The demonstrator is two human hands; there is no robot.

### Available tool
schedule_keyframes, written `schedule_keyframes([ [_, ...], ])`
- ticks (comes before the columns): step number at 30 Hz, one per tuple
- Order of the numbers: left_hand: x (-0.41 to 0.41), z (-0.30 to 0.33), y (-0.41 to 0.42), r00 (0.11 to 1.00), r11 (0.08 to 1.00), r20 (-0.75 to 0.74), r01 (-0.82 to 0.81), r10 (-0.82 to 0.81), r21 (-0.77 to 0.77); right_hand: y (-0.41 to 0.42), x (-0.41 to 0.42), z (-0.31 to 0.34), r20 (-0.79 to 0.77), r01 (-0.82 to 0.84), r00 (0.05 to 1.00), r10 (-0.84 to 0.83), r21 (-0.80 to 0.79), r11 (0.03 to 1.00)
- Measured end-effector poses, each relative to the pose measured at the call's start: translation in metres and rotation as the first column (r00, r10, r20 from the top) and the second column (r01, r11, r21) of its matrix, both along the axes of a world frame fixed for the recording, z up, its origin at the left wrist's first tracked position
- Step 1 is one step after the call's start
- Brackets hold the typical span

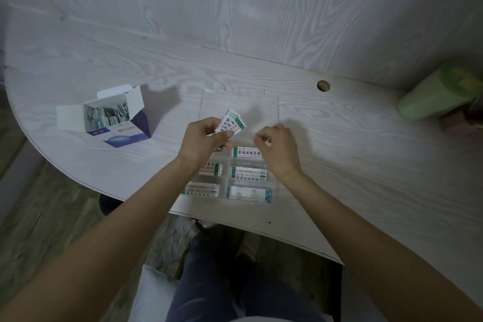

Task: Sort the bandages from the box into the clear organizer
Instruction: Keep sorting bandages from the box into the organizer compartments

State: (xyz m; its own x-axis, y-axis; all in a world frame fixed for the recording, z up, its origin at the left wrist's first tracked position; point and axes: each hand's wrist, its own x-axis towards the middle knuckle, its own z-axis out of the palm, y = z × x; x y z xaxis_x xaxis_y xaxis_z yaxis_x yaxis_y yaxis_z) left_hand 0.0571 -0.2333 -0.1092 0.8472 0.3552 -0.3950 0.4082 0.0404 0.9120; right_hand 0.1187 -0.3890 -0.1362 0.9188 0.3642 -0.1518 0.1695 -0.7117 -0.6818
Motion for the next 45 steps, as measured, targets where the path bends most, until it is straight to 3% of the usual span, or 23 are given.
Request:
schedule_keyframes([
  [3, 0.002, 0.004, -0.004, 0.999, 0.999, 0.009, 0.036, -0.036, -0.034, 0.005, 0.004, 0.023, -0.263, 0.130, 0.964, -0.027, 0.383, 0.915],
  [5, 0.004, 0.006, -0.007, 0.997, 0.996, 0.009, 0.082, -0.082, -0.045, 0.006, 0.007, 0.027, -0.289, 0.107, 0.957, 0.024, 0.431, 0.896],
  [11, 0.004, 0.006, -0.006, 0.962, 0.962, -0.006, 0.273, -0.273, 0.012, -0.001, 0.011, 0.019, -0.259, 0.074, 0.965, 0.038, 0.407, 0.910],
  [15, 0.007, 0.010, -0.007, 0.925, 0.910, -0.062, 0.381, -0.376, 0.163, -0.007, 0.011, 0.015, -0.196, -0.024, 0.976, 0.096, 0.341, 0.940],
  [21, 0.009, -0.002, -0.008, 0.947, 0.921, -0.090, 0.320, -0.308, 0.223, -0.015, 0.014, 0.010, -0.214, 0.076, 0.977, -0.006, 0.321, 0.944],
  [28, 0.010, -0.015, -0.012, 0.971, 0.924, -0.122, 0.234, -0.206, 0.303, -0.019, 0.012, 0.006, -0.197, 0.017, 0.980, 0.036, 0.264, 0.964],
  [33, 0.009, -0.020, -0.014, 0.962, 0.883, -0.146, 0.271, -0.232, 0.384, -0.021, 0.011, 0.003, -0.181, 0.013, 0.983, 0.020, 0.182, 0.983],
  [38, 0.010, -0.024, -0.016, 0.928, 0.727, -0.266, 0.370, -0.261, 0.578, -0.019, 0.008, -0.004, -0.119, -0.041, 0.992, 0.048, 0.060, 0.997],
  [42, 0.014, -0.024, -0.020, 0.874, 0.497, -0.375, 0.485, -0.309, 0.719, -0.017, 0.003, -0.007, -0.072, -0.075, 0.995, 0.069, -0.079, 0.994],
  [45, 0.014, -0.024, -0.023, 0.848, 0.392, -0.413, 0.522, -0.331, 0.757, -0.014, 0.001, -0.007, -0.039, -0.125, 0.992, 0.120, -0.199, 0.972],
])
